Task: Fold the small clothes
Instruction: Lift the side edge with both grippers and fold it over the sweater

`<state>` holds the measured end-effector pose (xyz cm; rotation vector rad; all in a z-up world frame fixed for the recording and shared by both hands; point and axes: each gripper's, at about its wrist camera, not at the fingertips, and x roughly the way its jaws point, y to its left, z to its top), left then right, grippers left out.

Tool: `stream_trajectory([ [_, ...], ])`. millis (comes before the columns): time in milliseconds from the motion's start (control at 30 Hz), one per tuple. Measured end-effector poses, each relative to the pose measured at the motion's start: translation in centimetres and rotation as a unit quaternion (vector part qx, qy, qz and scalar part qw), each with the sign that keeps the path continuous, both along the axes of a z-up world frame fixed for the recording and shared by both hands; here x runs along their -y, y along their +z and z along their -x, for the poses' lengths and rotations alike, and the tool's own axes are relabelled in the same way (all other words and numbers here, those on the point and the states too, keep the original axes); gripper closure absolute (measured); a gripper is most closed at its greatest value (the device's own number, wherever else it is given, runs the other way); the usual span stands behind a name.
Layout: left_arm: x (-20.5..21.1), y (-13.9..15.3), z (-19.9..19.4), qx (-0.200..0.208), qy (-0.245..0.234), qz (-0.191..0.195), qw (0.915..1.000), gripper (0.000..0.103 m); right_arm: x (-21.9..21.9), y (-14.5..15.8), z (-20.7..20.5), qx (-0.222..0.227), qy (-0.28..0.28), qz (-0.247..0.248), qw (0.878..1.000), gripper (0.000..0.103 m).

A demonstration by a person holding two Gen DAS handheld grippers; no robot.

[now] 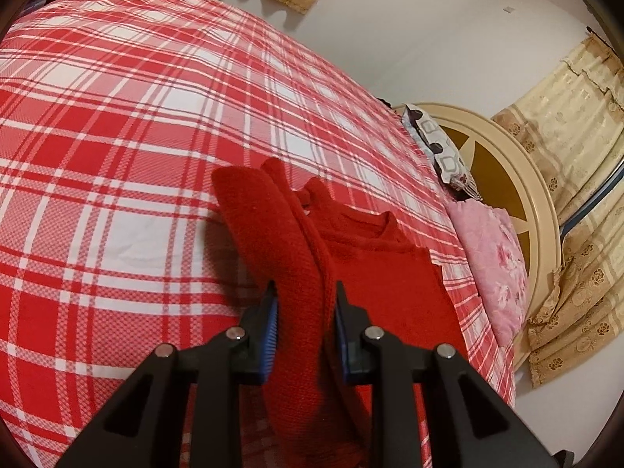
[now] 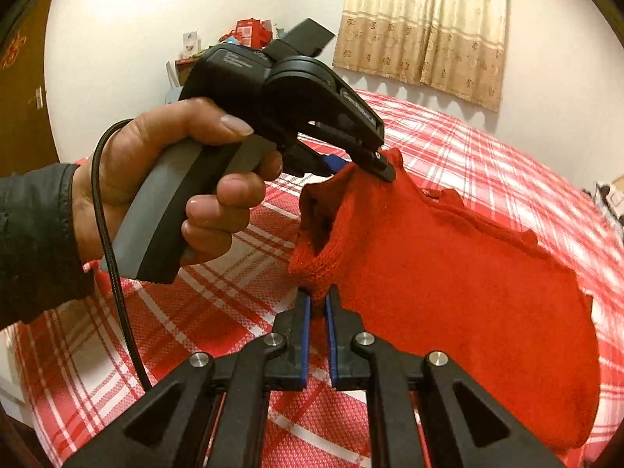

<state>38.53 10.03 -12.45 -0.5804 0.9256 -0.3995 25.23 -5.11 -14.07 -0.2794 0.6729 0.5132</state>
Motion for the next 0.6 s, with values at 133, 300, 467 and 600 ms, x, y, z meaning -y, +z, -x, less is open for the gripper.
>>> stream_trajectory([
  [133, 0.4, 0.1, 0.2, 0.002, 0.003, 0.003, 1.0, 0.078, 0.6, 0.0, 0.1, 0.0, -0.005, -0.007, 1.0, 0.097],
  [300, 1.3, 1.1, 0.3, 0.013, -0.002, 0.004, 0.9999, 0.078, 0.8, 0.4, 0.1, 0.005, -0.006, -0.01, 1.0, 0.097],
  [467, 2.2, 1.8, 0.3, 0.019, -0.005, 0.008, 0.9998, 0.078, 1.6, 0.8, 0.3, 0.009, -0.012, -0.018, 1.0, 0.097],
  [600, 3.1, 2.4, 0.2, 0.026, -0.009, 0.01, 0.9996, 0.078, 2.6, 1.0, 0.6, 0.013, -0.017, -0.019, 1.0, 0.097],
])
